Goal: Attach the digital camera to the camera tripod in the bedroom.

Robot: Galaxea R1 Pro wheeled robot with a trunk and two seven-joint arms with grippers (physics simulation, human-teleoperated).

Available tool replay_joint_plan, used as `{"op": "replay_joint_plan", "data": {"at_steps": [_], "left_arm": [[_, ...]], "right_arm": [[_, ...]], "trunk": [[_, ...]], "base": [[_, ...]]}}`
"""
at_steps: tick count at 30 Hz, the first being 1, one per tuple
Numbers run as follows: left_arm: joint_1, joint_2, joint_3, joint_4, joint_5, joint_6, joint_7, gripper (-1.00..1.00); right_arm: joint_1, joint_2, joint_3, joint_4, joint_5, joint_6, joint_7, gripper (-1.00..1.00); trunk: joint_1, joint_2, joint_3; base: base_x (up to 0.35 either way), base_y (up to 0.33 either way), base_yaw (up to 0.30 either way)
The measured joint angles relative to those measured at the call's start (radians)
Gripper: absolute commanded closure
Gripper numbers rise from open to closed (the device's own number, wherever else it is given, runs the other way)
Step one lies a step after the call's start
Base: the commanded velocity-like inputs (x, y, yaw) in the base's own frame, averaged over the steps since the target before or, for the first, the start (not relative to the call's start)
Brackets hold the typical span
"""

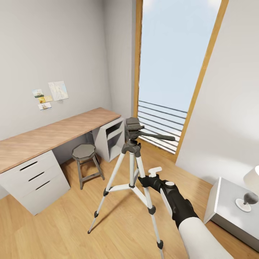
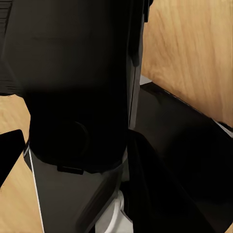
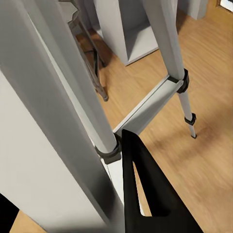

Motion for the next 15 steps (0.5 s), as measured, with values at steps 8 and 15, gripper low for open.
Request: {"op": "replay_joint_plan", "data": {"at_steps": [8, 15], "left_arm": [[-0.001, 0.065, 0.001, -0.196, -0.004, 0.028, -0.01, 1.0], [-0.001, 0.12, -0.001, -0.572, 0.003, 0.271, -0.007, 1.0]], "right_arm": [[0.0, -0.004, 0.003, 0.0, -0.007, 0.0, 0.0, 1.0], [0.0, -0.005, 0.003, 0.0, -0.004, 0.0, 0.003, 1.0]], "trunk": [[0.0, 0.0, 0.0], [0.0, 0.0, 0.0]], "base": [[0.0, 0.0, 0.0], [0.0, 0.0, 0.0]]}}
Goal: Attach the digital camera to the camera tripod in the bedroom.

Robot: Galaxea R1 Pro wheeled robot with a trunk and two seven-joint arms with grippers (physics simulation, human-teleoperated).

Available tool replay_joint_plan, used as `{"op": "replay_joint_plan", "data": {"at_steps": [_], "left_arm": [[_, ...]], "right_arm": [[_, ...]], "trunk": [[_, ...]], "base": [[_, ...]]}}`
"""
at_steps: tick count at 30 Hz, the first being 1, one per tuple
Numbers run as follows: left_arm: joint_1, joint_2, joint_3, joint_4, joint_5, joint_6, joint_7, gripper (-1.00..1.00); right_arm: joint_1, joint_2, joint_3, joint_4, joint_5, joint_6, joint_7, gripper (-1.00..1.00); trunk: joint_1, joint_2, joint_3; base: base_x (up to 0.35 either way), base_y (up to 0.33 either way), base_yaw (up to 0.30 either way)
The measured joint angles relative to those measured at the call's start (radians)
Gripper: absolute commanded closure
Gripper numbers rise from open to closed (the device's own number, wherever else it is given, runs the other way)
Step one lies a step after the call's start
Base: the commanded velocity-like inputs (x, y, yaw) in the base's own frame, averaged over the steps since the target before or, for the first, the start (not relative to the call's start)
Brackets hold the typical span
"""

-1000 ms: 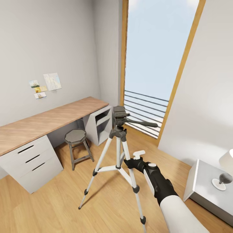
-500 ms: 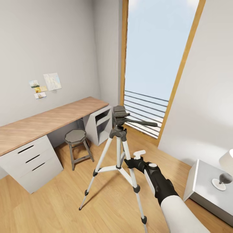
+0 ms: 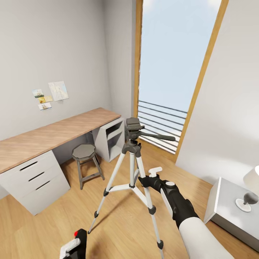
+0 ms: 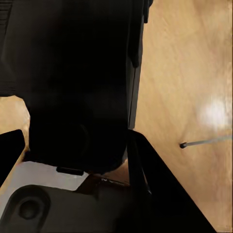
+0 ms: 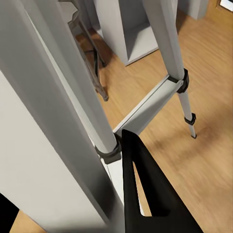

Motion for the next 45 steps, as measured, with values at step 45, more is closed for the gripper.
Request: {"op": "replay_joint_plan", "data": {"at_steps": [45], "left_arm": [[-0.947, -0.052, 0.111, -0.495, 0.142, 0.772, 0.404, 1.0]], "right_arm": [[0.0, 0.0, -0.002, -0.003, 0.01, 0.0, 0.008, 1.0]], "trunk": [[0.0, 0.001, 0.0]], "base": [[0.0, 0.0, 0.0]]}}
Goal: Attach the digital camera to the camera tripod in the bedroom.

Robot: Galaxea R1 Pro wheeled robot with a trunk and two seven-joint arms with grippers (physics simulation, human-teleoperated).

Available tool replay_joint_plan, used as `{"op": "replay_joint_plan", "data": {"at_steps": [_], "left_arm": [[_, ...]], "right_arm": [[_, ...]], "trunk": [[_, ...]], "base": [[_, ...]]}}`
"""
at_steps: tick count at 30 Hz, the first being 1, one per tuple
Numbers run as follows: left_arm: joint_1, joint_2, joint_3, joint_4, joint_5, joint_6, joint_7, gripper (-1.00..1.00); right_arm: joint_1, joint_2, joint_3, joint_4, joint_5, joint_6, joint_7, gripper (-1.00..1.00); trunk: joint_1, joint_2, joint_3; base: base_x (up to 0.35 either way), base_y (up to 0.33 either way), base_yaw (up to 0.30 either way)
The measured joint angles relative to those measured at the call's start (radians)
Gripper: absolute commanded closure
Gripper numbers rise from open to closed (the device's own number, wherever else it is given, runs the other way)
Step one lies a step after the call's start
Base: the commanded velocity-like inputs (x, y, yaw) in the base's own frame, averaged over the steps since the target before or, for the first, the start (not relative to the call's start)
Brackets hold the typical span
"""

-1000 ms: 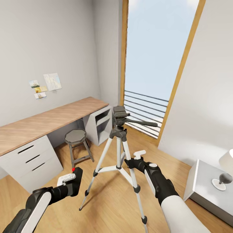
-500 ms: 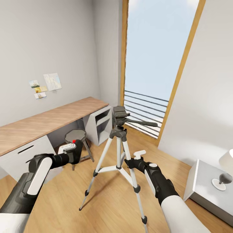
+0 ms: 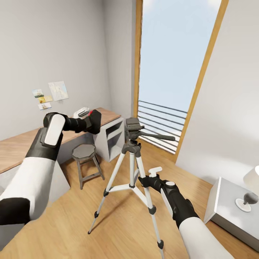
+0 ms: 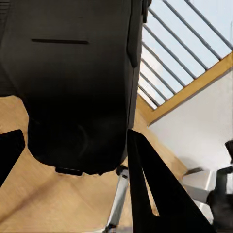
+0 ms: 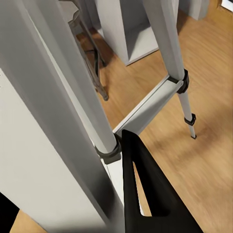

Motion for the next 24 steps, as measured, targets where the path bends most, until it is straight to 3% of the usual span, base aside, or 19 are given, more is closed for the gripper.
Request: {"op": "replay_joint_plan", "data": {"at_steps": [1, 3, 4, 5, 8, 19, 24], "left_arm": [[-0.038, -0.017, 0.0, 0.021, 0.029, -0.003, 0.009, 1.0], [-0.118, -0.063, -0.001, 0.083, 0.011, -0.001, 0.038, 1.0], [-0.143, -0.077, -0.001, 0.097, 0.038, -0.003, 0.044, 1.0], [-0.162, -0.087, -0.001, 0.109, 0.02, 0.0, 0.051, 1.0], [-0.211, -0.116, -0.002, 0.126, 0.03, -0.001, 0.064, 1.0], [-0.245, -0.156, -0.007, 0.074, 0.036, 0.0, 0.076, 1.0], [-0.246, -0.162, -0.007, 0.026, 0.041, 0.0, 0.076, 1.0]], "right_arm": [[0.0, 0.0, 0.0, 0.004, -0.002, -0.001, -0.001, 1.0], [0.001, 0.0, 0.0, 0.0, 0.0, 0.001, 0.0, 1.0], [0.001, 0.0, 0.0, 0.002, -0.001, 0.0, -0.001, 1.0], [0.002, 0.0, 0.0, 0.0, -0.001, 0.0, -0.001, 1.0], [0.002, 0.0, 0.0, -0.001, -0.001, 0.0, -0.002, 1.0], [0.003, 0.0, 0.001, -0.002, -0.002, 0.0, -0.002, 1.0], [0.003, 0.0, 0.001, -0.002, -0.002, 0.001, -0.002, 1.0]], "trunk": [[0.0, -0.001, 0.0], [0.0, 0.0, 0.0], [0.0, -0.001, 0.0], [0.0, -0.001, 0.0], [0.0, -0.001, 0.0], [0.0, -0.001, 0.0], [0.0, -0.001, 0.0]], "base": [[0.0, 0.0, 0.0], [0.0, 0.0, 0.0], [0.0, 0.0, 0.0], [0.0, 0.0, 0.0], [0.0, 0.0, 0.0], [0.0, 0.0, 0.0], [0.0, 0.0, 0.0]]}}
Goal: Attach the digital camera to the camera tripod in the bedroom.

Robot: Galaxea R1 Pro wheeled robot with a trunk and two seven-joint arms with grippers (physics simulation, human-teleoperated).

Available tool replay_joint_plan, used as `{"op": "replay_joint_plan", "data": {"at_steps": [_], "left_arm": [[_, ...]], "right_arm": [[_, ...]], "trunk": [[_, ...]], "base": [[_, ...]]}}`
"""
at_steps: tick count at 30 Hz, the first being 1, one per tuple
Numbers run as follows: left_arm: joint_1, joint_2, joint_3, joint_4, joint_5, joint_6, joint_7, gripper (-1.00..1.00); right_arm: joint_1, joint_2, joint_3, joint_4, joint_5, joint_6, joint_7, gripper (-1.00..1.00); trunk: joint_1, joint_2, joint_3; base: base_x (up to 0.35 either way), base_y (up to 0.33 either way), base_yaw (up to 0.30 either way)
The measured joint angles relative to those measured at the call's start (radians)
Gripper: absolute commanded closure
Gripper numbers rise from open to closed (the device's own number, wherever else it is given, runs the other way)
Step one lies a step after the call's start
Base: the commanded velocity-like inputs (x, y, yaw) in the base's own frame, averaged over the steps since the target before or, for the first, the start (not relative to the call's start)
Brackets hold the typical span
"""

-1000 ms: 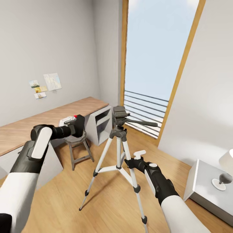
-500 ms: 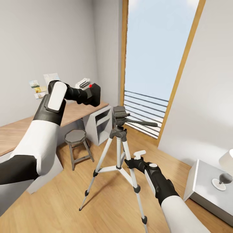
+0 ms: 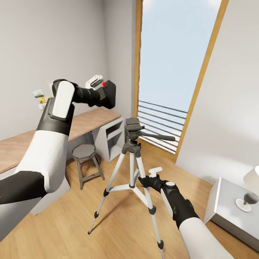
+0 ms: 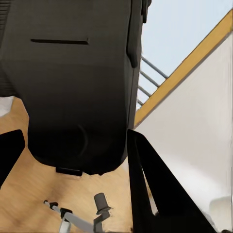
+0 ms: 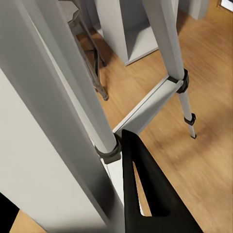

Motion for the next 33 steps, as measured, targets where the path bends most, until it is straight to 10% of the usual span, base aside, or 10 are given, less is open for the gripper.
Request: {"op": "replay_joint_plan", "data": {"at_steps": [33], "left_arm": [[-0.001, -0.004, -0.058, -0.097, 0.052, -0.013, 0.0, 1.0]], "right_arm": [[0.0, 0.0, 0.002, 0.0, -0.004, 0.001, -0.003, 1.0]], "trunk": [[0.0, 0.0, 0.0]], "base": [[0.0, 0.0, 0.0]]}}
